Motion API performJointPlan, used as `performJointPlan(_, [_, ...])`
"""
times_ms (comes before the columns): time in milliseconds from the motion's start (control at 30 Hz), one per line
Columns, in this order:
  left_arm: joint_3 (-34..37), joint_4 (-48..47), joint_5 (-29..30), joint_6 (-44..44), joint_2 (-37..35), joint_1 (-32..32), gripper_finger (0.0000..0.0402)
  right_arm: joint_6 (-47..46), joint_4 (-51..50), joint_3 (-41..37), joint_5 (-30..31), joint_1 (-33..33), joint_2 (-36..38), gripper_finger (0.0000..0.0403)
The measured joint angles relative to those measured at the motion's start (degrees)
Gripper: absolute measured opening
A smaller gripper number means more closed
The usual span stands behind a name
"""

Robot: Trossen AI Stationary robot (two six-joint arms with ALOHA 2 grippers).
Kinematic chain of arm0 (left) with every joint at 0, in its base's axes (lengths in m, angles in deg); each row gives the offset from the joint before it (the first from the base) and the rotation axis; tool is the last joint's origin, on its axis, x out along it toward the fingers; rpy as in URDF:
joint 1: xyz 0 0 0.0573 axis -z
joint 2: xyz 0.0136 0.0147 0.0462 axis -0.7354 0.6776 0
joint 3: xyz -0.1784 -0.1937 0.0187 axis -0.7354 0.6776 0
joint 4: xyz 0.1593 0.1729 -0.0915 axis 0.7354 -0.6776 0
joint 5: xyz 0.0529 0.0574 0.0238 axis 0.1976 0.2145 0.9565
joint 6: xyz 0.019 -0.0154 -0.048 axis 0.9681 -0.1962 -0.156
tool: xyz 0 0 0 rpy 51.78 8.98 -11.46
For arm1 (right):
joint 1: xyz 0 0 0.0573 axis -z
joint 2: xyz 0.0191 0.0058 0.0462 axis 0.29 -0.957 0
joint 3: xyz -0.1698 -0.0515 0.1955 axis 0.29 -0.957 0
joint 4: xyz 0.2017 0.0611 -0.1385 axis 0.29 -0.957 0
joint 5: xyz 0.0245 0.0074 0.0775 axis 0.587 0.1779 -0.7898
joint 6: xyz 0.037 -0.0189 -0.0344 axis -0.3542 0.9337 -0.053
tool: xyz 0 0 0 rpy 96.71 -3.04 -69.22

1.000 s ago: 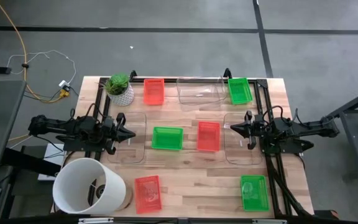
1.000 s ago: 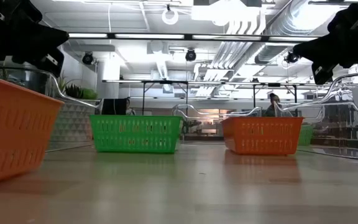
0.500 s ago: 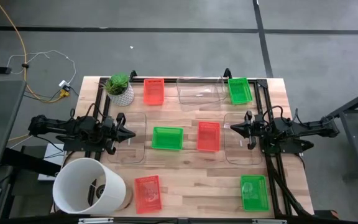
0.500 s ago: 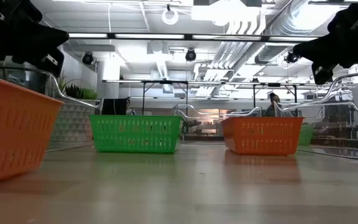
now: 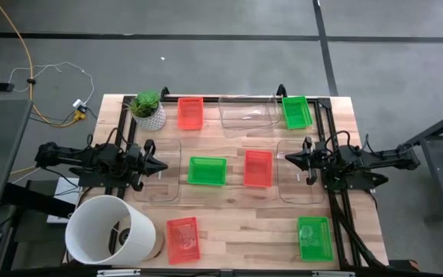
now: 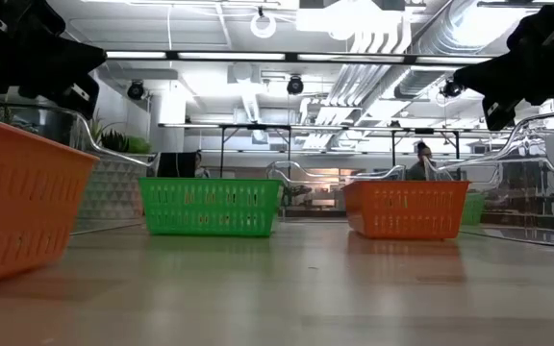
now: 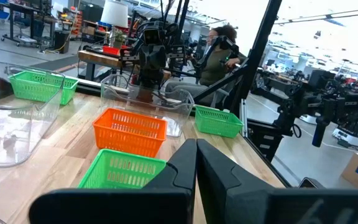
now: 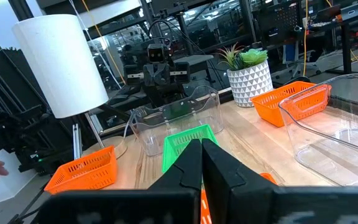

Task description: Stack baskets by color

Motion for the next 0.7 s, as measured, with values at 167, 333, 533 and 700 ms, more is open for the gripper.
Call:
performJointPlan(167, [0.0, 0.0, 0.0, 0.0, 0.0, 0.0, 0.0, 0.0, 0.0, 0.0, 0.0, 0.0, 0.0, 0.0])
performJointPlan(333, [0.0, 0.0, 0.0, 0.0, 0.0, 0.0, 0.0, 0.0, 0.0, 0.0, 0.0, 0.0, 0.0, 0.0])
performJointPlan(533, [0.0, 0.0, 0.0, 0.0, 0.0, 0.0, 0.0, 0.0, 0.0, 0.0, 0.0, 0.0, 0.0, 0.0])
performJointPlan(700, [0.0, 0.5, 0.0, -0.5, 0.0, 0.0, 0.0, 0.0, 0.0, 0.0, 0.0, 0.0, 0.0, 0.0])
